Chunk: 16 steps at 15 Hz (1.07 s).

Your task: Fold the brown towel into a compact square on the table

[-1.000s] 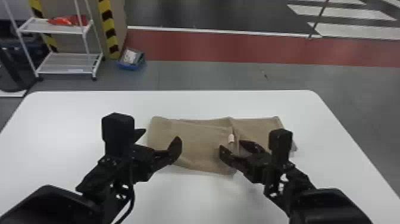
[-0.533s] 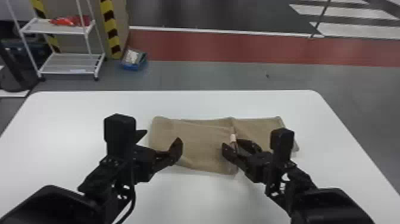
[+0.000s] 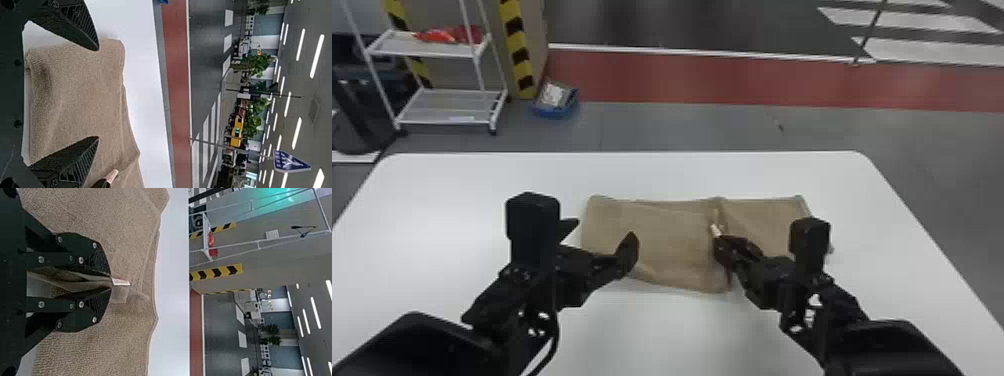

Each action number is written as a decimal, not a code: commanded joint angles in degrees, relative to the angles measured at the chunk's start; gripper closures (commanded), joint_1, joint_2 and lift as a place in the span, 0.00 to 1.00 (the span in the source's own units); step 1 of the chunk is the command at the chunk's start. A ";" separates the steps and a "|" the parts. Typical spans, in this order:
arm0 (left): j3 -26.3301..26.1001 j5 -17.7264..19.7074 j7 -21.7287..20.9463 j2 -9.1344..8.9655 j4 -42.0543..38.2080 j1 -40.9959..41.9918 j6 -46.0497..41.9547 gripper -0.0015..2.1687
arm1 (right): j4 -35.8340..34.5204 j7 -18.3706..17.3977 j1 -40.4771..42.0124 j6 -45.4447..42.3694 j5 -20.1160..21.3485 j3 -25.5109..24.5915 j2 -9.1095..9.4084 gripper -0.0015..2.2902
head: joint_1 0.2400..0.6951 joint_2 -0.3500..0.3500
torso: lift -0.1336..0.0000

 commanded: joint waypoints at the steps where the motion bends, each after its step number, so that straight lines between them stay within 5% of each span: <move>1: 0.08 0.00 0.00 0.00 -0.17 0.21 0.00 0.04 | -0.55 0.01 0.51 0.04 -0.38 -0.13 0.00 0.63 | 1.00 0.35 | 0.07; 3: 0.08 0.00 0.00 0.00 -0.08 0.21 0.00 0.04 | -0.99 0.01 0.60 0.21 -1.35 -0.49 -0.09 0.72 | 1.00 0.35 | 0.07; 8: 0.08 0.00 0.00 0.18 -0.08 0.21 0.00 0.04 | -1.95 0.01 1.12 0.21 -2.14 -1.45 -0.09 0.72 | 1.00 0.34 | 0.07; 16: 1.13 0.09 0.09 0.88 -1.13 1.18 -2.64 0.04 | -8.11 2.12 -2.39 3.20 -9.79 -8.22 -0.70 0.72 | 1.00 0.32 | 0.07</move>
